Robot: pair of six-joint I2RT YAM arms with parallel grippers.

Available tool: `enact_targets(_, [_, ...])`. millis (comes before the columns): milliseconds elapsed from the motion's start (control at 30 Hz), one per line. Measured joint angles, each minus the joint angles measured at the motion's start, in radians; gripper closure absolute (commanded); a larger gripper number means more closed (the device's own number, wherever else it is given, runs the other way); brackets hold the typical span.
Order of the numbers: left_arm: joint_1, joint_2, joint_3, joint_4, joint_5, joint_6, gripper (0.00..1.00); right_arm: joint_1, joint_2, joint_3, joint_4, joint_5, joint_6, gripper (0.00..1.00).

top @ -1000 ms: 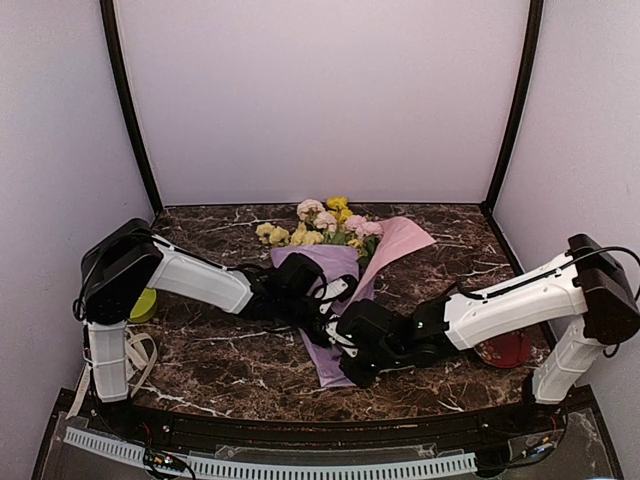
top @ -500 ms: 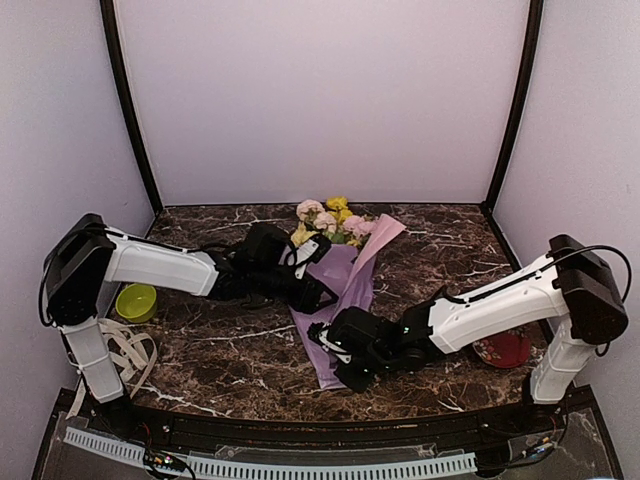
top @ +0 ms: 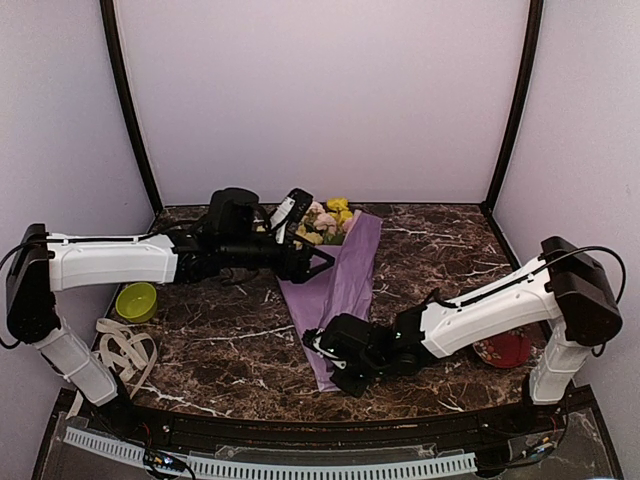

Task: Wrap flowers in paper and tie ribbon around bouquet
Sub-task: Fold the two-thirds-folded wrapping paper at the center of the board.

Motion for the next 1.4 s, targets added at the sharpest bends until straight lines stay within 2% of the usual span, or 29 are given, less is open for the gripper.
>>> enact_targets(233, [-0.029,0.021,0.015,-0.025,0.028,0.013,0.16,0.003,0.003,0.005,-0.006,0.009,-0.006,1.0])
enact_targets(333, [-0.048,0.047,0.035,-0.039,0.023,0.027,0.25,0.006,0.007,0.008,-0.01,0.014,-0.008,1.0])
enact_targets(400, [-0.059,0.07,0.061,-0.055,0.0,0.035,0.42,0.008,0.009,0.008,-0.01,0.018,-0.01,1.0])
enact_targets(467, [-0.066,0.1,0.098,-0.077,-0.039,0.042,0.73,0.01,0.01,0.01,-0.013,0.019,-0.011,1.0])
enact_targets(500, [-0.069,0.111,0.111,-0.085,-0.057,0.039,0.84,0.01,0.01,0.012,-0.015,0.02,-0.013,1.0])
enact_targets(567, [-0.07,0.126,0.131,-0.109,-0.098,0.042,0.98,0.012,0.013,0.017,-0.021,0.024,-0.014,1.0])
enact_targets(767, [-0.069,0.124,0.119,-0.151,-0.222,0.032,1.0,0.018,0.015,0.021,-0.025,0.031,-0.017,1.0])
enact_targets(1100, [-0.01,0.12,0.006,-0.18,-0.391,-0.018,1.0,0.03,0.017,0.021,-0.034,0.042,-0.021,1.0])
enact_targets(1400, [0.053,0.191,-0.09,-0.168,-0.393,-0.077,1.0,0.03,0.017,0.023,-0.027,0.042,-0.021,1.0])
